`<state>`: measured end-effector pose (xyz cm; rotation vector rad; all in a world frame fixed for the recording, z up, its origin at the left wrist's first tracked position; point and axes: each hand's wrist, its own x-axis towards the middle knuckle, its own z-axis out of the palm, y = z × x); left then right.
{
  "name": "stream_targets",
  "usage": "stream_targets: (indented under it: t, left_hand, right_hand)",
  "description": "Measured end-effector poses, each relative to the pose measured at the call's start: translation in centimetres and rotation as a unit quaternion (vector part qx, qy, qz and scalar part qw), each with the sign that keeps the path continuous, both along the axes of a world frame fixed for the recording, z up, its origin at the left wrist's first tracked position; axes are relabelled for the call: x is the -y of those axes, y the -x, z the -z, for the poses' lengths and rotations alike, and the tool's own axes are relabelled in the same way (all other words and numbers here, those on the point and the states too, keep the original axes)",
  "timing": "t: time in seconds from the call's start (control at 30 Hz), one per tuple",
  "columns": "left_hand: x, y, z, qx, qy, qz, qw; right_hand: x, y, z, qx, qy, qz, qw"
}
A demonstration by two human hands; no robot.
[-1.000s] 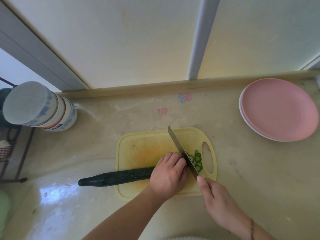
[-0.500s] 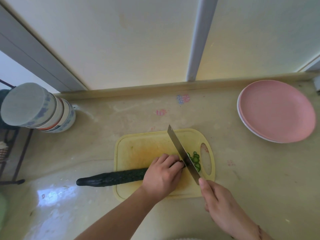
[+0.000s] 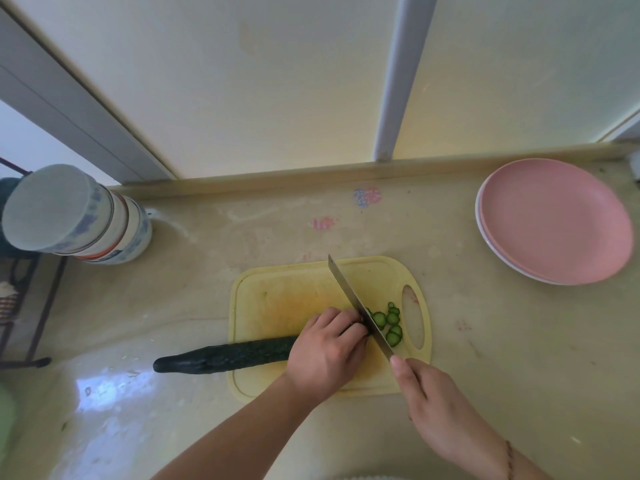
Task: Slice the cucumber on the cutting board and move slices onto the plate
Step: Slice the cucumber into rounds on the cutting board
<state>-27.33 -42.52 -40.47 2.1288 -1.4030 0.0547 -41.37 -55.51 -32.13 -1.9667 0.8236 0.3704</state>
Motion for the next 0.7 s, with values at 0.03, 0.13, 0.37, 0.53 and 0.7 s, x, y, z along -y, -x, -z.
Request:
stream_targets:
  t: [0.03,0.13,0.37,0.53,0.7]
  left_hand:
    - [0.0,0.0,0.0,0.000,0.001,-0.001,1.000]
    - [0.0,0.1,-0.1,-0.011,0.002,-0.008,1.000]
    - [-0.1,0.1,-0.2,-0.033,0.005,-0.020,0.999]
    - [0.0,0.1,-0.2,-0.035,0.004,-0.017,0.999]
    - [0.0,0.1,-0.2,-0.035,0.005,-0.018,0.999]
  right_hand:
    - [0.0,-0.2,0.2,0.000,0.005,-0.006,1.000]
    - [0.0,-0.5,0.5,-0.002,0.006,-0.005,1.000]
    - [0.2,-0.4,-0.3,0.004,-0.020,0.018,1.000]
    - [-0.1,0.3,-1.3,0.012,-0.041,0.027,0.999]
    - [-0.4,0.3,-1.6,0.005,-0.019,0.018,1.000]
